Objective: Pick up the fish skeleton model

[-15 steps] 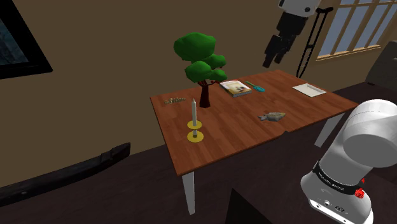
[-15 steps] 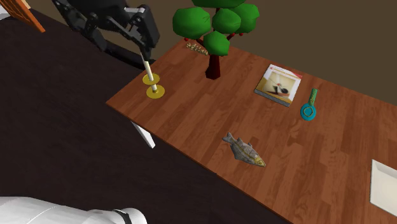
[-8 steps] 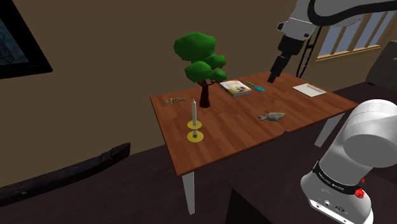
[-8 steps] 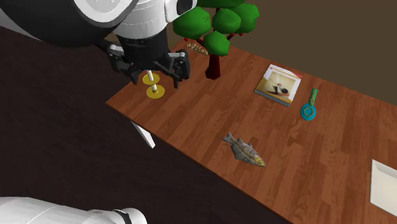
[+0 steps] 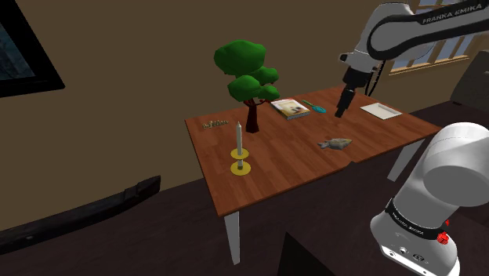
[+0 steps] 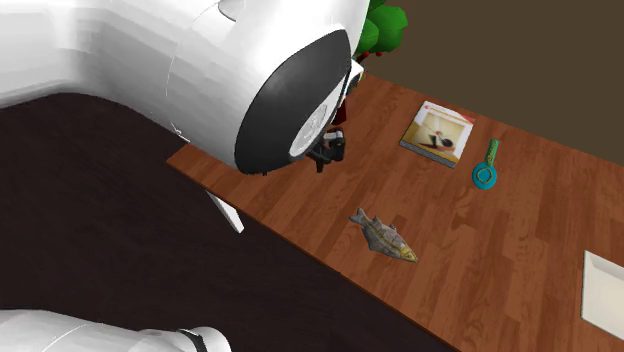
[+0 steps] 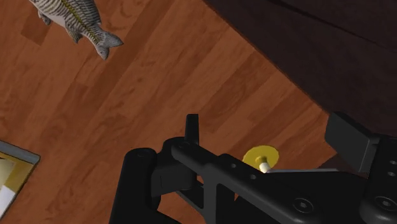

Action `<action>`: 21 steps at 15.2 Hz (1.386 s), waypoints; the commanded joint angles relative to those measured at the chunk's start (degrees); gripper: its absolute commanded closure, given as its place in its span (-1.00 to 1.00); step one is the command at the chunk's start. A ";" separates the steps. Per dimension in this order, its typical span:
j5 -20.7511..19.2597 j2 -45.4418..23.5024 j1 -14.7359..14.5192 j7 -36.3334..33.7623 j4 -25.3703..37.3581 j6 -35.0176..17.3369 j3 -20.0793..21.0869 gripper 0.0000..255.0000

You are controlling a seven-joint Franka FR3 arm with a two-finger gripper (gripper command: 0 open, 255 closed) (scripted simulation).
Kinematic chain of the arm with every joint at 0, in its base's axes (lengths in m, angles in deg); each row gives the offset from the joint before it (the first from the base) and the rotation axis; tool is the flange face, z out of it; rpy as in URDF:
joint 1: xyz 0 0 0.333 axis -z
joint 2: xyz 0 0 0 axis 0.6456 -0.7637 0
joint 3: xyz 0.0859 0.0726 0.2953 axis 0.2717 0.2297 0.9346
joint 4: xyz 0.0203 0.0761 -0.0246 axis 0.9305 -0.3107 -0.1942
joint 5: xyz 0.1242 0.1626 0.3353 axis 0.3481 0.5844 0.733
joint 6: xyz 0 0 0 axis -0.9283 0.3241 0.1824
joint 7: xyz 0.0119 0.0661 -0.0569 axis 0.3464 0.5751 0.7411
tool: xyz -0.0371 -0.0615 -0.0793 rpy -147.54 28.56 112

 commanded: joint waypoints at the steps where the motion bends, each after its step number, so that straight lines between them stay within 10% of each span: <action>1: -0.97 -3.70 -0.90 5.14 0.13 -3.18 -3.87 -1.00; 10: 4.62 -25.03 -12.40 30.85 5.05 -16.58 -23.64 -1.00; 13: 15.70 -36.04 -20.64 44.98 8.55 -19.65 -32.47 -1.00; 15: 30.30 -47.33 -24.45 59.22 11.95 -19.14 -35.96 -1.00; 17: 42.18 -57.58 -20.50 70.93 15.99 -16.83 -32.13 -1.00; 21: 50.68 -69.17 -8.14 82.40 23.85 -15.10 -20.67 -1.00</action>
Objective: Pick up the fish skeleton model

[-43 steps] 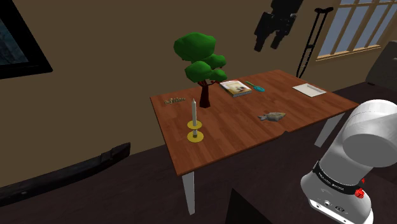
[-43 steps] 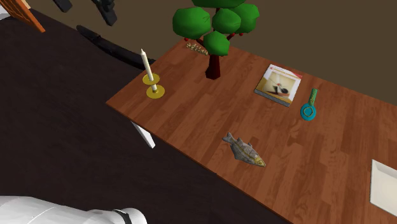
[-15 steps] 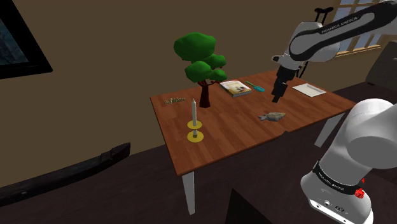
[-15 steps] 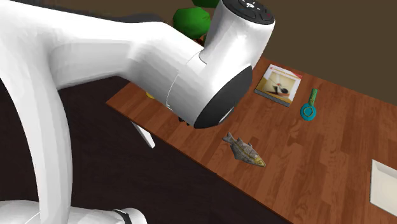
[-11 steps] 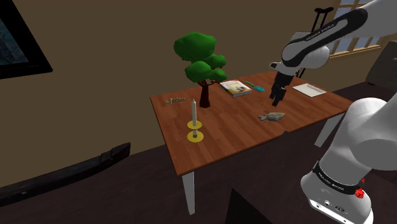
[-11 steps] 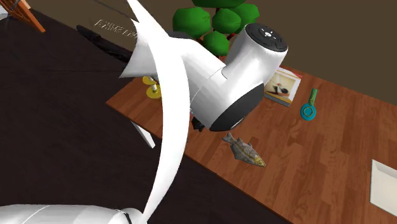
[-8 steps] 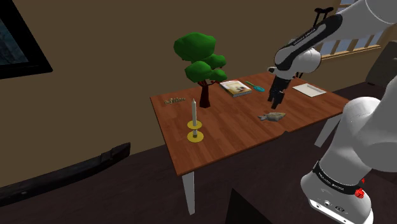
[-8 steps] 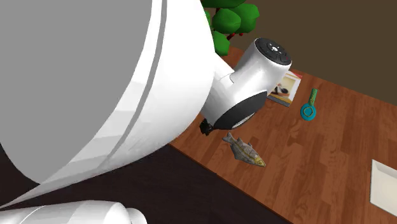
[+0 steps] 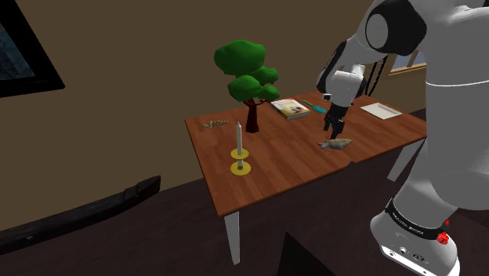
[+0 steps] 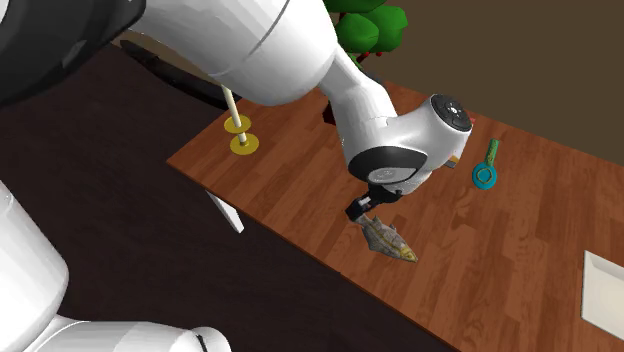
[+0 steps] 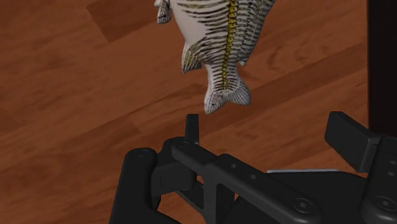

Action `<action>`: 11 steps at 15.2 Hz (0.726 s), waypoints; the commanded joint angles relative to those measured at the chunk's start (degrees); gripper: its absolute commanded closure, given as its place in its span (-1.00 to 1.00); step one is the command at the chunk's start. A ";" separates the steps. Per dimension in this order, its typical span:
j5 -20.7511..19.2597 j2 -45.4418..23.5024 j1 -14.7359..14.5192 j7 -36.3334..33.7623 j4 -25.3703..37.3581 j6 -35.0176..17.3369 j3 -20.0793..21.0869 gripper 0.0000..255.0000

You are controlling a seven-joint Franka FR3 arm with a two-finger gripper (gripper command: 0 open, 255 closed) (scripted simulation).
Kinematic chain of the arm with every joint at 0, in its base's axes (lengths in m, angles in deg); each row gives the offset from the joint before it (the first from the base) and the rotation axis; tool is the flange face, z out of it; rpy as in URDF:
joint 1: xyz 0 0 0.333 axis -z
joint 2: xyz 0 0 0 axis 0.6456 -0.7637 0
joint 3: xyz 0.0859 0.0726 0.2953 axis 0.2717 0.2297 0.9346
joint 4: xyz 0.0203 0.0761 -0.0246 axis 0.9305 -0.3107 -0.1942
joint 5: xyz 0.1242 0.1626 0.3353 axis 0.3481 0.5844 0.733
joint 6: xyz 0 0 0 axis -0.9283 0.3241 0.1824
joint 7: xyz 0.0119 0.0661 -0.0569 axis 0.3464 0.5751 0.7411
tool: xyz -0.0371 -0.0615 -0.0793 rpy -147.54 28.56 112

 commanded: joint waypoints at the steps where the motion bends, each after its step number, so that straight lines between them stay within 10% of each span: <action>1: 4.18 -5.72 4.93 5.90 3.61 0.39 4.43 -1.00; 11: 10.32 -13.02 10.09 11.06 6.91 -1.90 10.48 -1.00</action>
